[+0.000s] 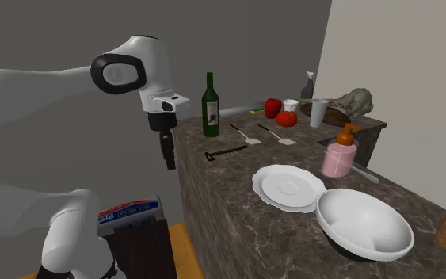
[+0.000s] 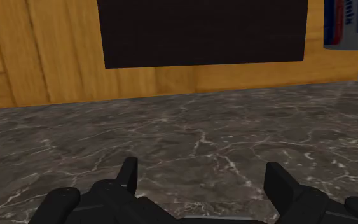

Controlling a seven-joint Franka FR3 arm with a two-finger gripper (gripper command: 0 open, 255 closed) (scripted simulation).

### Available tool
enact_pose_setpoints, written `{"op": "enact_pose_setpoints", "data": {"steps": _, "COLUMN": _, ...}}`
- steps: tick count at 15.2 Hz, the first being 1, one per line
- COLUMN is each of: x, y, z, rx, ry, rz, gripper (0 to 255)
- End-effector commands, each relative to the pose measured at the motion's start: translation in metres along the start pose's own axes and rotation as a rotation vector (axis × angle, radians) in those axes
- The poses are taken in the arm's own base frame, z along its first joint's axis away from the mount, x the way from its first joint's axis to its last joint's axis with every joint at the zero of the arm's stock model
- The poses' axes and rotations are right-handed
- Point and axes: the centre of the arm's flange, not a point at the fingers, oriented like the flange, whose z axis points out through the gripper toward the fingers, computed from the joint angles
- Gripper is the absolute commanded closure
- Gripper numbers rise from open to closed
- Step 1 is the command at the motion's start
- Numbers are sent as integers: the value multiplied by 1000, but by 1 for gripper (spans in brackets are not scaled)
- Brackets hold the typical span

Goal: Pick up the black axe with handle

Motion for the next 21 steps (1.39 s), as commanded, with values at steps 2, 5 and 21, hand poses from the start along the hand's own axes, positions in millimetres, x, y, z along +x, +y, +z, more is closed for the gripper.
{"op": "enact_pose_setpoints", "data": {"steps": 2, "x": 11, "y": -8, "z": 3, "rx": 4, "ry": -6, "rz": -4, "gripper": 0}}
{"op": "enact_pose_setpoints", "data": {"steps": 5, "x": 43, "y": -32, "z": 11, "rx": 17, "ry": -25, "rz": -15, "gripper": 0}}
{"op": "enact_pose_setpoints", "data": {"steps": 21, "x": 205, "y": -167, "z": 59, "rx": 87, "ry": -126, "rz": -75, "gripper": 0}}
